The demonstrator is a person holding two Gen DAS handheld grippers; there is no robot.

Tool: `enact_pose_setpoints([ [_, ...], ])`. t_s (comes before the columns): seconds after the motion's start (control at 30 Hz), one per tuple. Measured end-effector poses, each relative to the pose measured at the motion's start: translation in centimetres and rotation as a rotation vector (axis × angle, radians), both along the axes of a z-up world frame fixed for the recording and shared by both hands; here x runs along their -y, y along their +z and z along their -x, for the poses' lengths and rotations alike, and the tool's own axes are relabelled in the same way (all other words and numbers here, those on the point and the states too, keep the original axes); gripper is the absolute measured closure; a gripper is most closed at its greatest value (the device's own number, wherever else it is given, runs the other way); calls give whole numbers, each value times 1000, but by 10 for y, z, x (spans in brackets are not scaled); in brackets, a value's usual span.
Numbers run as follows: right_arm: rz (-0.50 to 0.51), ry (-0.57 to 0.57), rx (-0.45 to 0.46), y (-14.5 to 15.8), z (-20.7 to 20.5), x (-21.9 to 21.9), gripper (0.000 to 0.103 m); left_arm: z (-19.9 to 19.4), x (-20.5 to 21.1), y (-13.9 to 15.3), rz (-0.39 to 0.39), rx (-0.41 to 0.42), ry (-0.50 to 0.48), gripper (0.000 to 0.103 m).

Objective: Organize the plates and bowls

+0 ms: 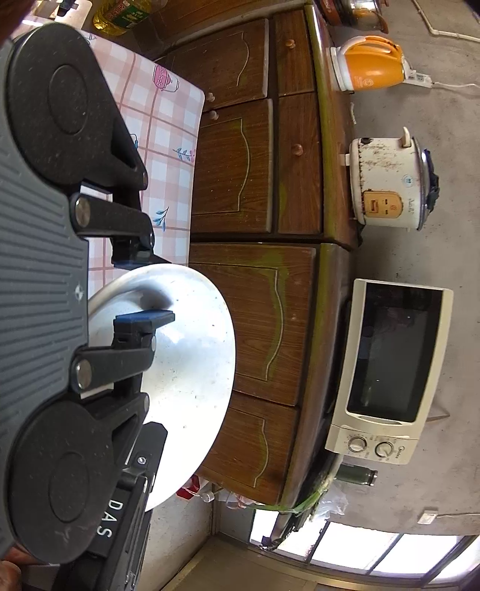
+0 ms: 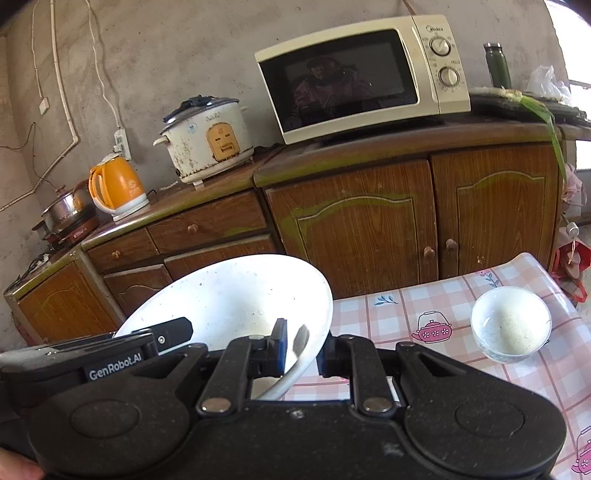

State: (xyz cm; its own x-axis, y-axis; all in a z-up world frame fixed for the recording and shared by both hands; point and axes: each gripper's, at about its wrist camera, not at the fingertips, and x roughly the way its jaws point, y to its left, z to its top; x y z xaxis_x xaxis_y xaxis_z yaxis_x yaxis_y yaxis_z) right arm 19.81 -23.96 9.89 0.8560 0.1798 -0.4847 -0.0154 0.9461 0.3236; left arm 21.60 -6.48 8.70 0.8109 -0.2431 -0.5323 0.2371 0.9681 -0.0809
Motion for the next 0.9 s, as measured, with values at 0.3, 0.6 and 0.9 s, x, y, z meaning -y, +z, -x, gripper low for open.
enact_pose_setpoints([
  [0.3, 8, 13, 37, 21, 36, -11, 82, 31, -10, 15, 5, 37, 15, 82],
  [0.6, 17, 29, 64, 32, 64, -24, 82, 56, -17, 23, -14, 70, 35, 81],
  [0.9, 18, 44, 76, 35, 85, -36, 82, 75, -28, 23, -13, 82, 51, 81],
])
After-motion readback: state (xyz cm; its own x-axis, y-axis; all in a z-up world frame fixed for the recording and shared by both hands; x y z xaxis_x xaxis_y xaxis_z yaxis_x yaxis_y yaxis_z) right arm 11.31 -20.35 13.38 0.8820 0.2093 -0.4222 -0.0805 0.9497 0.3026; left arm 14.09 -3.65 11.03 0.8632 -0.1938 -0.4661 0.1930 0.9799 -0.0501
